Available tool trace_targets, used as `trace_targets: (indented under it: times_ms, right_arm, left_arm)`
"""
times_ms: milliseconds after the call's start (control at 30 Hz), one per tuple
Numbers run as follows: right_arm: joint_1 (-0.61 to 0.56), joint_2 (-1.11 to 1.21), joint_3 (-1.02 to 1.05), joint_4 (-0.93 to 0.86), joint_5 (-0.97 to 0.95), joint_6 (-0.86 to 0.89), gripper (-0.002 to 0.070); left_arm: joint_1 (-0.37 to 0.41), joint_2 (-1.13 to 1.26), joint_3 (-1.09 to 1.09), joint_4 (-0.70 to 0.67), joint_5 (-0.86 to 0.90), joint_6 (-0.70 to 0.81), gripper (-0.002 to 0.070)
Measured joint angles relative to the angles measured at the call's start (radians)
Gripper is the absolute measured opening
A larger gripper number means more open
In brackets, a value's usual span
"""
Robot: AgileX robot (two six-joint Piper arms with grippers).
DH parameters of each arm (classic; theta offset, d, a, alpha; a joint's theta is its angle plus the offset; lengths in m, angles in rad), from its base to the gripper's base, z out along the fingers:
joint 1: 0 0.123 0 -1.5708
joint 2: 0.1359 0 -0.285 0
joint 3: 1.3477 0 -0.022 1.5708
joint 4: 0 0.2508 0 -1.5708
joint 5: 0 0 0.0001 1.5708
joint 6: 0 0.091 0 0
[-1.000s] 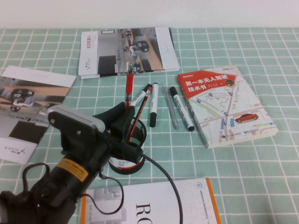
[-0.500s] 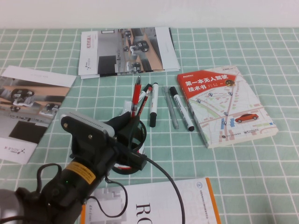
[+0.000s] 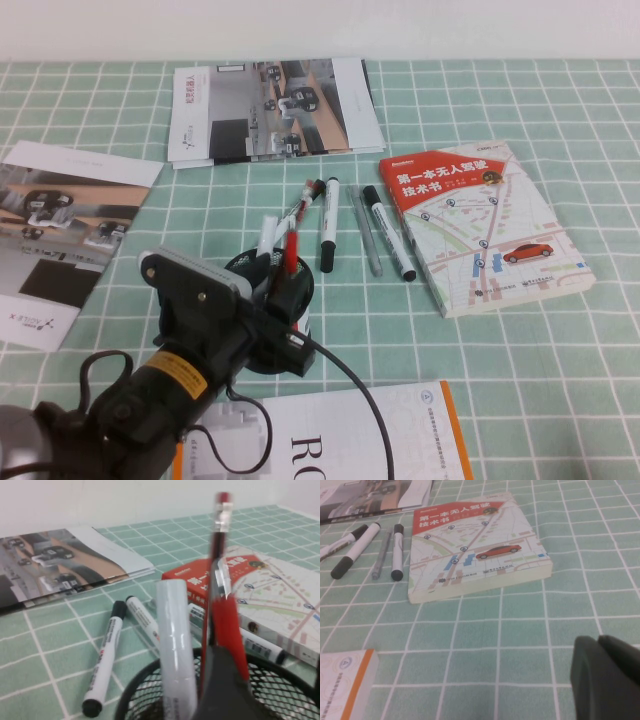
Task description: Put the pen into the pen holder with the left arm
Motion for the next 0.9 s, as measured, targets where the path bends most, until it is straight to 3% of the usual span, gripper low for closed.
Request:
trace_targets:
  times_ms: [100,200,267,400,500,700,900]
  right_arm:
    - [0.0,0.0,0.0,0.0,0.0,0.0,-0.002]
    - [0.0,0.0,0.0,0.0,0.0,0.0,-0.002]
    - [0.0,0.0,0.0,0.0,0.0,0.0,-0.002]
    - [0.0,0.0,0.0,0.0,0.0,0.0,-0.002]
    - [0.0,0.0,0.0,0.0,0.0,0.0,-0.002]
    - [0.0,0.0,0.0,0.0,0.0,0.0,-0.002]
    - [0.0,0.0,0.0,0.0,0.0,0.0,-0.002]
  left_arm:
    - [0.0,-0.014,0.0,-0.027,0.005,0.005,0.0369]
    - [0.0,-0.07,0.007,-0.051,0.019,0.042,0.0359]
    - [0.0,-0.132,0.016,-0.059,0.052,0.062,0.03]
    - [0.0,-0.299,0.024,-0.062,0.235,0.079,0.0078]
    - [0.0,-0.436,0.026,-0.062,0.4,0.083,0.0022]
    - [0.0,-0.686,0.032,-0.092,0.726,0.084,0.0001]
    - [0.0,-0.855,0.034,-0.098,0.862,0.103,0.0]
